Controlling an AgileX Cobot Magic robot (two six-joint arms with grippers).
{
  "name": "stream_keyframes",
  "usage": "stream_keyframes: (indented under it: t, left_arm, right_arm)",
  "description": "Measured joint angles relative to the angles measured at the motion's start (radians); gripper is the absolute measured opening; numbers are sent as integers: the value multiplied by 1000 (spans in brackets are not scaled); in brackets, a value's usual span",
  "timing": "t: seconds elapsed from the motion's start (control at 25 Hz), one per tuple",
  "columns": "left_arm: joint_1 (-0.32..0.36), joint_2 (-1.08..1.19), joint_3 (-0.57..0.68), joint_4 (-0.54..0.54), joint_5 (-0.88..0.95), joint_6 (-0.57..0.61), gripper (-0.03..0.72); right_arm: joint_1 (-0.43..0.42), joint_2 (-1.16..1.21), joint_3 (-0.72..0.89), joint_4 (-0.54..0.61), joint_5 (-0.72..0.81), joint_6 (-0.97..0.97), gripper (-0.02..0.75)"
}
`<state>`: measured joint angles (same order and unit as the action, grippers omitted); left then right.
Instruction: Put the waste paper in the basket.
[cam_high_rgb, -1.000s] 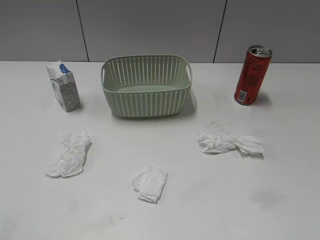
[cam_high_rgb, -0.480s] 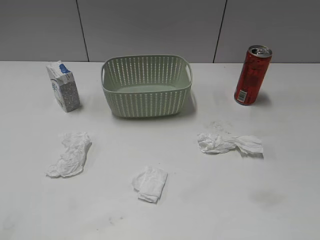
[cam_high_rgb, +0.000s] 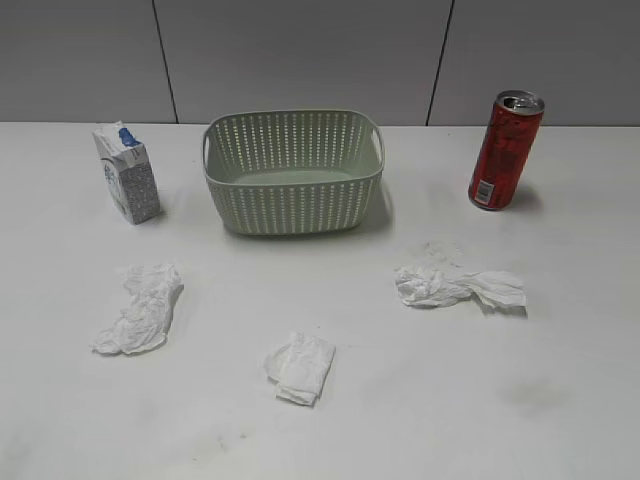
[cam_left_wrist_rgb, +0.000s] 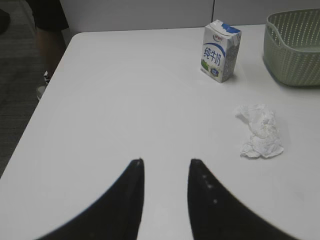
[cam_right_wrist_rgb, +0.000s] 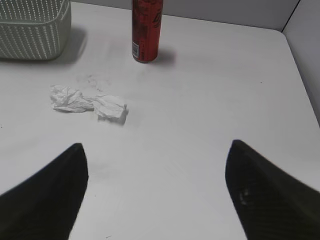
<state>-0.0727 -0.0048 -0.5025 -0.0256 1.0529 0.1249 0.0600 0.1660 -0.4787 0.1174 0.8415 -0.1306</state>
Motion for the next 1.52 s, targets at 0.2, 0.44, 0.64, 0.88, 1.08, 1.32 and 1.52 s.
stream_keyframes:
  t: [0.2,0.44,0.64,0.88,1.08,1.32,1.52]
  left_arm:
    - [0,0,0,0,0,-1,238]
    - [0,0,0,0,0,-1,239]
    - [0,0,0,0,0,0,393]
    - [0,0,0,-1,0,-1,650]
    - [0,0,0,-2,0,-1,659]
    - [0,0,0,-3,0,0,657]
    - [0,0,0,-3,0,0,645]
  right_arm:
    - [0,130,-49,0,-23,0,630]
    - [0,311,-109,0,-27,0,599]
    - [0,511,-171,0,-29,-5,594]
    - [0,766,-272,41,-34,-46,594]
    - [73,995,-360,109,-54,-69,592]
    - [234,1247,-436,102,-142,-51,592]
    - [307,1441,-501,64,-219,-9,592]
